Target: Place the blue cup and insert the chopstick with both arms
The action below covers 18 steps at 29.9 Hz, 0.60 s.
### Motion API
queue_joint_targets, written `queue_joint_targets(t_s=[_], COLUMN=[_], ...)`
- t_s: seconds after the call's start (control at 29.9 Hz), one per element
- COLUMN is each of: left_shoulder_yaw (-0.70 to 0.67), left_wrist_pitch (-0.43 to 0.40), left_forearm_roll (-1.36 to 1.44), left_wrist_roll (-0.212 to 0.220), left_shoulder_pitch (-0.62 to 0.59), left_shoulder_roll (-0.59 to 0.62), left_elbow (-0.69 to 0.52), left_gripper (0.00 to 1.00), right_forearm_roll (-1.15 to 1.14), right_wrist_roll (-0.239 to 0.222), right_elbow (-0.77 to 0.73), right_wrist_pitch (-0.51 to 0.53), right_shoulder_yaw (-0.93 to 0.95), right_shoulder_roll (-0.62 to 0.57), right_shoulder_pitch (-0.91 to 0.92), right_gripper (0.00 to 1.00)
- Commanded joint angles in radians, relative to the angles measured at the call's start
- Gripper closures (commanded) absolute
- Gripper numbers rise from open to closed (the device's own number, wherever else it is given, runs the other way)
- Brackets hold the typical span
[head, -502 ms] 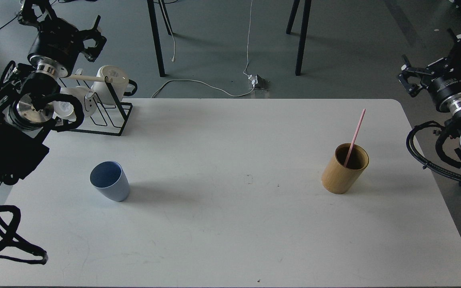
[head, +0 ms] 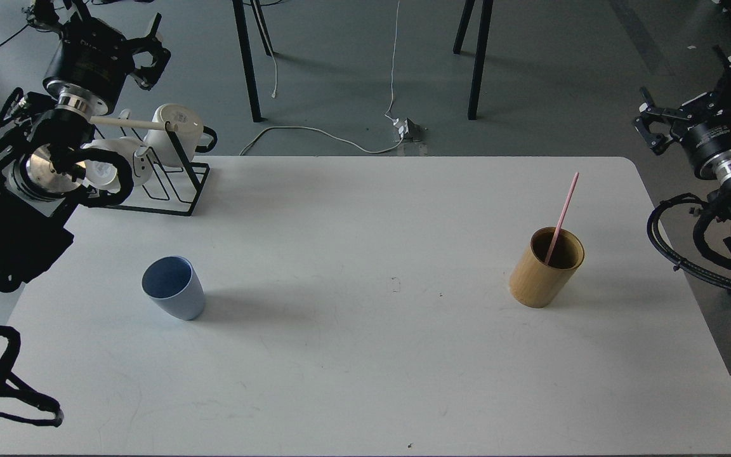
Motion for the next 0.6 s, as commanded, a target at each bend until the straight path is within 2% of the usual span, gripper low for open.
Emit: queue_joint_targets(t_s=[0.0, 0.13, 0.37, 0.57], left_shoulder_yaw=[0.019, 0.026, 0.078, 0.176], left_wrist_pitch=[0.0, 0.013, 0.012, 0.01], left_forearm_roll=[0.237, 0.521, 1.121, 1.425], left_wrist_roll=[-0.005, -0.005, -0.01, -0.1], left_shoulder_pitch=[-0.033, -0.056, -0.039, -0.019], left_shoulder_roll=[0.089, 0.158, 0.363, 0.489], left_elbow=[-0.109, -0.235, -0.551, -0.647], left_gripper=[0.01, 0.01, 0.01, 0.02], right_forearm_roll=[-0.001, -0.001, -0.001, -0.003], right_wrist_roll=[0.007, 0.007, 0.007, 0.007], right_elbow=[-0.001, 0.001, 0.022, 0.085], right_wrist_pitch=[0.0, 0.0, 0.0, 0.0], right_shoulder_yaw=[-0.002, -0.005, -0.006, -0.006], right_shoulder_roll=[-0.004, -0.004, -0.004, -0.037], right_shoulder_pitch=[-0.002, -0.008, -0.009, -0.037], right_gripper=[0.0, 0.0, 0.0, 0.0])
